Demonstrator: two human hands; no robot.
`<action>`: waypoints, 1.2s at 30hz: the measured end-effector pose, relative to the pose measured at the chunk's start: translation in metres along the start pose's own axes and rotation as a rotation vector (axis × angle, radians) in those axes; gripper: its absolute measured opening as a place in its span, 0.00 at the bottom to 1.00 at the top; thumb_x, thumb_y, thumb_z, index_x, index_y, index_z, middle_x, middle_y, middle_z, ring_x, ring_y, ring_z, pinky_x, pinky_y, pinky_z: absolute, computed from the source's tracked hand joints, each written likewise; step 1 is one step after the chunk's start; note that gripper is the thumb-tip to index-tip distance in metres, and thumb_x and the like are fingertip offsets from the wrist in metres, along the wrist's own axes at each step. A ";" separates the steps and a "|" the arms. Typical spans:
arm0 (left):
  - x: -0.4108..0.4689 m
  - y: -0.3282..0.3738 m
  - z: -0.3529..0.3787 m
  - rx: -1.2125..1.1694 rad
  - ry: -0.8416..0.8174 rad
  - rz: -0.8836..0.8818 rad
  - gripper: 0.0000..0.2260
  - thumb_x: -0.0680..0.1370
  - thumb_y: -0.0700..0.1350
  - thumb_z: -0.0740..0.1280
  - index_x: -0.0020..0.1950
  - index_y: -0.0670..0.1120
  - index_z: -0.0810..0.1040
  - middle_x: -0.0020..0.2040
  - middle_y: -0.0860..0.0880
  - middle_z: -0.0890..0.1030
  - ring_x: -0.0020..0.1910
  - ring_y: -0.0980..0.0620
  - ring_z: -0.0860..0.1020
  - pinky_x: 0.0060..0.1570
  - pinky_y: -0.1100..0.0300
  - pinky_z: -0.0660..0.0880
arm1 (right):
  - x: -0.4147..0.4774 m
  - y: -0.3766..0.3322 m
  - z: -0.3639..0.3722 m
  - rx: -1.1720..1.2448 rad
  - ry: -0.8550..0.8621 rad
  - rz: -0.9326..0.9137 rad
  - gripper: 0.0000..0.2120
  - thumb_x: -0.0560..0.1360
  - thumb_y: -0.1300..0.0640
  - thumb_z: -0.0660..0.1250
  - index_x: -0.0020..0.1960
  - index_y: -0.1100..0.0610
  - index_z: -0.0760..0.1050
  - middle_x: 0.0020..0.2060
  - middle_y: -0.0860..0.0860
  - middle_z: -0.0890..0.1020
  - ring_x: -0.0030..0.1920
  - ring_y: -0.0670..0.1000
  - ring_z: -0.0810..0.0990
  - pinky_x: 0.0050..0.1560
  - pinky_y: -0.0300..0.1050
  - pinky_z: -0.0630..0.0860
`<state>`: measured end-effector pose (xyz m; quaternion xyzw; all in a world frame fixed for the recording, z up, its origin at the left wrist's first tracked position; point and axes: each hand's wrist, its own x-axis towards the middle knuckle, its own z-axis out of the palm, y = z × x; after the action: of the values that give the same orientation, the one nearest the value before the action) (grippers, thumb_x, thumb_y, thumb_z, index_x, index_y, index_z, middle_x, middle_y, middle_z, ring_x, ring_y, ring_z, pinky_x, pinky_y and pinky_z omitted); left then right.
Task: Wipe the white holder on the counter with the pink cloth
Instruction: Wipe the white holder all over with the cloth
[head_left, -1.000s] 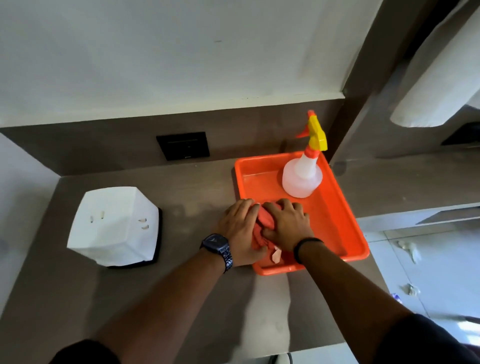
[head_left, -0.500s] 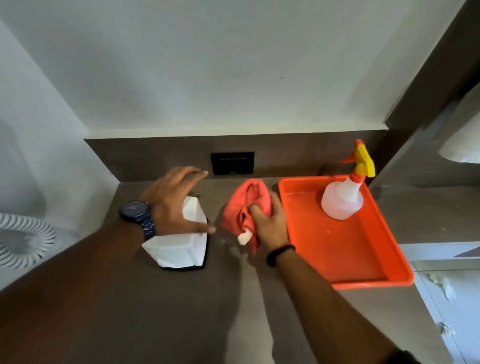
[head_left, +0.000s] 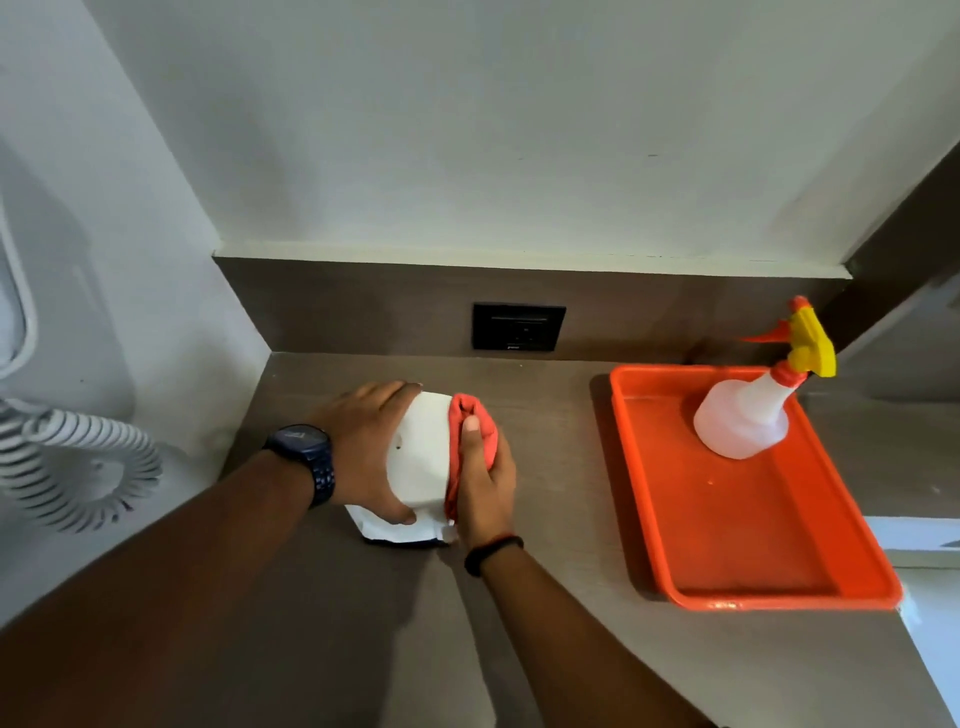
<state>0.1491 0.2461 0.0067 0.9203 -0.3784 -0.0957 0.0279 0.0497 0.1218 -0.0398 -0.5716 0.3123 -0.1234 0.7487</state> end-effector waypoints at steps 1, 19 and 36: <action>0.000 0.000 0.000 -0.006 -0.004 -0.001 0.60 0.45 0.73 0.69 0.71 0.50 0.52 0.70 0.48 0.66 0.65 0.46 0.66 0.63 0.50 0.68 | 0.006 -0.005 0.002 -0.043 0.007 -0.010 0.25 0.72 0.34 0.65 0.64 0.45 0.78 0.62 0.48 0.82 0.64 0.49 0.79 0.70 0.57 0.73; 0.004 0.003 -0.003 -0.004 -0.049 0.001 0.61 0.45 0.73 0.69 0.72 0.52 0.49 0.71 0.48 0.64 0.67 0.47 0.65 0.65 0.51 0.65 | 0.014 -0.016 0.011 -0.100 0.063 0.060 0.22 0.74 0.38 0.64 0.64 0.45 0.78 0.61 0.45 0.83 0.64 0.49 0.79 0.71 0.56 0.72; 0.004 0.005 -0.002 -0.003 -0.057 -0.013 0.63 0.45 0.72 0.69 0.73 0.51 0.48 0.73 0.47 0.62 0.69 0.46 0.62 0.66 0.50 0.63 | 0.010 -0.020 0.012 -0.069 0.095 0.117 0.18 0.78 0.44 0.64 0.65 0.49 0.79 0.61 0.50 0.84 0.63 0.52 0.80 0.69 0.56 0.74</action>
<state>0.1484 0.2397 0.0089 0.9196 -0.3727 -0.1225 0.0179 0.0683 0.1198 -0.0225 -0.5714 0.3845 -0.0955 0.7187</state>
